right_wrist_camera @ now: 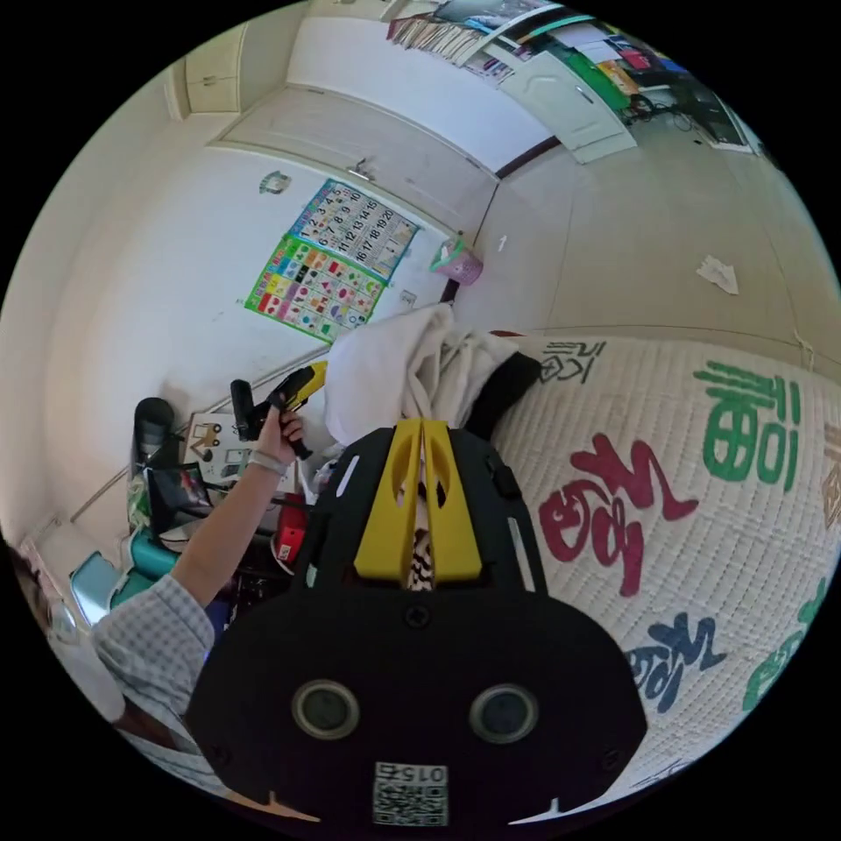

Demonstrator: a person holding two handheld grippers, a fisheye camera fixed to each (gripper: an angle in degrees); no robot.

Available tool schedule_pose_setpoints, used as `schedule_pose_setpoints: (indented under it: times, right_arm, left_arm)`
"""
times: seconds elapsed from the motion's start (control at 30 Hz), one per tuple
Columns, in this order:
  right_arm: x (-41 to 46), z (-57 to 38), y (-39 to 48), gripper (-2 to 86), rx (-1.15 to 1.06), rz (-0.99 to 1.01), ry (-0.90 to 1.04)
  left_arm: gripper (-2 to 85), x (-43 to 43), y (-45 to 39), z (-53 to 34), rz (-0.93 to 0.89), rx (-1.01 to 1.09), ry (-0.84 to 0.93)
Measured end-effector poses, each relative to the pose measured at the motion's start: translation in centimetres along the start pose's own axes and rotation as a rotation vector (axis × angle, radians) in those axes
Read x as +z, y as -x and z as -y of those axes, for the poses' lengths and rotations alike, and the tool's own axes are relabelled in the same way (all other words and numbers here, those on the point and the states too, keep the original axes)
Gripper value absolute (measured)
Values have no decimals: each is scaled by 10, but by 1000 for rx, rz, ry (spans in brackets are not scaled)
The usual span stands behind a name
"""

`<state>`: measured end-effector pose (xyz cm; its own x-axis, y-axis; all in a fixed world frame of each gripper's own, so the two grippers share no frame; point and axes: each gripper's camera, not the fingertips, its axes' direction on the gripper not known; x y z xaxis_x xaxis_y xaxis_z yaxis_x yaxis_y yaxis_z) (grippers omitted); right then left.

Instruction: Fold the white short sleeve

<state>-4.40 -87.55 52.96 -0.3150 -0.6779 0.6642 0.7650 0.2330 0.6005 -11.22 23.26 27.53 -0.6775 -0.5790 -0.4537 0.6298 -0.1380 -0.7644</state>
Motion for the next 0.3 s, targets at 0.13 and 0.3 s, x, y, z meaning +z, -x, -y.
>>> schedule_pose_setpoints:
  times: [0.13, 0.3]
  right_arm:
    - [-5, -44, 3, 26, -107, -59, -14]
    - [35, -96, 42, 78, -222, 96, 87]
  left_arm:
    - [79, -60, -27, -76, 51, 154, -228]
    - [124, -50, -94, -176, -107, 336, 129]
